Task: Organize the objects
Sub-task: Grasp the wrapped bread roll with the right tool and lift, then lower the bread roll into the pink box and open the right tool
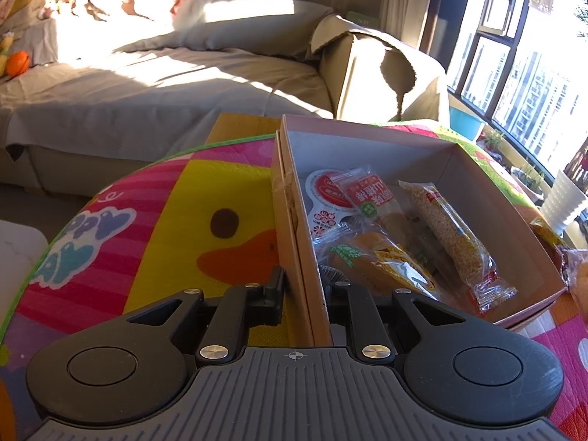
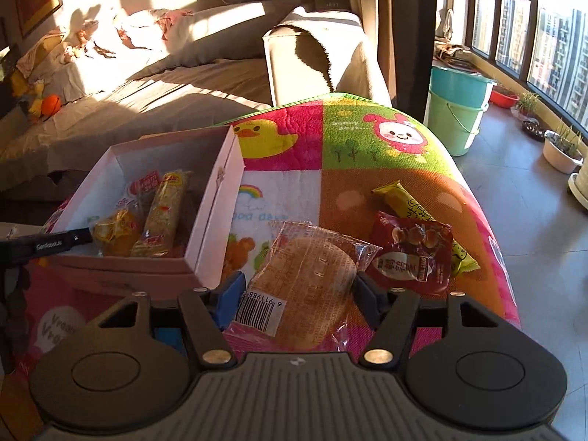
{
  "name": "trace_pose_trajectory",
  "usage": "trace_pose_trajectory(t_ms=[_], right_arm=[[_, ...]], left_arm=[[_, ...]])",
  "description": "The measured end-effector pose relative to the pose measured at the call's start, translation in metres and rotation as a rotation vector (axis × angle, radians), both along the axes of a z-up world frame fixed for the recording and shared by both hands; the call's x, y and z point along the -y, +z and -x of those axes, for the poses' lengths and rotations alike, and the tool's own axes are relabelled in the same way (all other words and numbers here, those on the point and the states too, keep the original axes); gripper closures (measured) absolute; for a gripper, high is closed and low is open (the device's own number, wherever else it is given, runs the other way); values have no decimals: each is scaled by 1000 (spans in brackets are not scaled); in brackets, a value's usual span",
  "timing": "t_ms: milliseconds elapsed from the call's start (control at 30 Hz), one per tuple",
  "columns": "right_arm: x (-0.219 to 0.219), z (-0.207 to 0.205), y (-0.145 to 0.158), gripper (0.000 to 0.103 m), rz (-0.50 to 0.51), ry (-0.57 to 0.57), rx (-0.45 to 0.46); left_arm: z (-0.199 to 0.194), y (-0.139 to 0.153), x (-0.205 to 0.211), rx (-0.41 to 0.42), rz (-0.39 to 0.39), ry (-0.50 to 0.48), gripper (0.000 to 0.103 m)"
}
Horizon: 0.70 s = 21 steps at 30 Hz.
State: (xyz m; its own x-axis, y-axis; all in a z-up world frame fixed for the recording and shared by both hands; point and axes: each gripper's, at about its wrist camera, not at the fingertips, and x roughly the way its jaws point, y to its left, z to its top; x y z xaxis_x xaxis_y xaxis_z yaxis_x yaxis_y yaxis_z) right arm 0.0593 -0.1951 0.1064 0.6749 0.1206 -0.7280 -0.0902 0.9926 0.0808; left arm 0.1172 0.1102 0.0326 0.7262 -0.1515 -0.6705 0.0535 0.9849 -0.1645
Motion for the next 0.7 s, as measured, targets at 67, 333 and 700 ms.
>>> trace_pose_trajectory(t_ms=[67, 333, 700], right_arm=[[-9, 18, 7, 38, 18, 53, -2], [-59, 62, 49, 38, 36, 265, 90], [-127, -23, 98, 38, -75, 346, 319]], left_arm=[[0, 0, 0, 1, 0, 0, 85], [0, 0, 1, 0, 0, 2, 85], [1, 0, 1, 0, 0, 4, 85]])
